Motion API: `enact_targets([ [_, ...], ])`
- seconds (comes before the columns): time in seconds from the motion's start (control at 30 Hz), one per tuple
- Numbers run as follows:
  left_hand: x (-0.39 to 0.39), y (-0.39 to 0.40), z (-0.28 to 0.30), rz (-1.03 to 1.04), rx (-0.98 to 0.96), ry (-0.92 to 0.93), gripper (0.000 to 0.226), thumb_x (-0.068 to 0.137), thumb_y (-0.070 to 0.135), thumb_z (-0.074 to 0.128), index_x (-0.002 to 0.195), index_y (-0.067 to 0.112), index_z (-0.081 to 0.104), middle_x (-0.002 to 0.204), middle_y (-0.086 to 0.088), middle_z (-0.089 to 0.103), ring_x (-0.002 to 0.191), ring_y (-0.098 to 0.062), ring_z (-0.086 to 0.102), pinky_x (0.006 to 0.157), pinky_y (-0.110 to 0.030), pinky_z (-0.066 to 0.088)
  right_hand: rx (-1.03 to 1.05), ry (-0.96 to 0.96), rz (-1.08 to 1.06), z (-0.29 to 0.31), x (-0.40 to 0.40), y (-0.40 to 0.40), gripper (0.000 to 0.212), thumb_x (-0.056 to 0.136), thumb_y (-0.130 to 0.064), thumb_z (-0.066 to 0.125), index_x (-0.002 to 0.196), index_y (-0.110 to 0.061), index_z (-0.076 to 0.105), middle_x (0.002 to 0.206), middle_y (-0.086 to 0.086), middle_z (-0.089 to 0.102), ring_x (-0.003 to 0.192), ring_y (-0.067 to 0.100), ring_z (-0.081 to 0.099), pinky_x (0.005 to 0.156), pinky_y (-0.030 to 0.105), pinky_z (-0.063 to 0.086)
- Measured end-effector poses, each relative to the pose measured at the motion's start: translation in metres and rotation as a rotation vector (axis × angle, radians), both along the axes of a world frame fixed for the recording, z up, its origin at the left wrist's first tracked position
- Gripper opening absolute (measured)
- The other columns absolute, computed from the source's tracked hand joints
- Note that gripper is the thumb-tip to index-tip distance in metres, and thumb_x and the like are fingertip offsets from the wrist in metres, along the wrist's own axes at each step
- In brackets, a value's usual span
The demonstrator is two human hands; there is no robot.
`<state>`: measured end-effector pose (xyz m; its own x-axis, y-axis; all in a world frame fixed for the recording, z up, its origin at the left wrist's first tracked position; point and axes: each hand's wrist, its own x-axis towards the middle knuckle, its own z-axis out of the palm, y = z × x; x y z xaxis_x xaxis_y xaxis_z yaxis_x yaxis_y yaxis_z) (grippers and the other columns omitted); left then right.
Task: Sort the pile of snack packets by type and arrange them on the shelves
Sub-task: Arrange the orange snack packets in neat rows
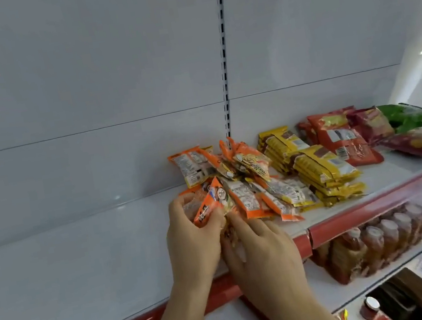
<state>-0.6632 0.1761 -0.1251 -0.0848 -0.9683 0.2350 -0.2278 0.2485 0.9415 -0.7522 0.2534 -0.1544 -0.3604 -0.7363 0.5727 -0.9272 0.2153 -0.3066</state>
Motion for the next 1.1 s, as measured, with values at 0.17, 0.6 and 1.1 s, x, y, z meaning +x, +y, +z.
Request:
enact_targets([
  [0.17, 0.035, -0.020, 0.004, 0.234, -0.005, 0.092, 0.019, 0.096, 0.030, 0.070, 0.109, 0.022, 0.057, 0.097, 0.008, 0.068, 0.087, -0.012, 0.068, 0.069, -0.033, 0.052, -0.280, 0.098, 0.146, 0.006, -0.010, -0.006, 0.024, 0.093, -0.015, 0.060, 0.115, -0.011, 0.071, 0.109, 0.004, 0.069, 0.098, 0.027, 0.059, 0.082, 0.040, 0.053],
  [0.6, 0.104, -0.037, -0.002, 0.313, -0.172, -0.279, 0.022, 0.108, 0.022, 0.046, 0.121, 0.027, 0.063, 0.088, 0.006, 0.068, 0.077, -0.015, 0.066, 0.068, -0.039, 0.055, 0.089, 0.300, 0.103, 0.018, 0.011, -0.062, 0.034, 0.080, -0.032, 0.067, 0.111, -0.018, 0.070, 0.083, 0.001, 0.070, 0.085, 0.027, 0.068, 0.116, 0.044, 0.025],
  [1.1, 0.029, 0.004, 0.012, -0.289, 0.076, 0.324, 0.026, 0.094, 0.039, 0.073, 0.116, 0.027, 0.062, 0.104, 0.008, 0.078, 0.097, -0.009, 0.075, 0.091, -0.043, 0.060, -0.005, 0.067, 0.327, 0.019, 0.040, -0.002, 0.053, 0.103, -0.019, 0.024, 0.154, -0.006, 0.034, 0.158, 0.007, 0.038, 0.147, 0.025, 0.032, 0.114, 0.043, 0.032],
])
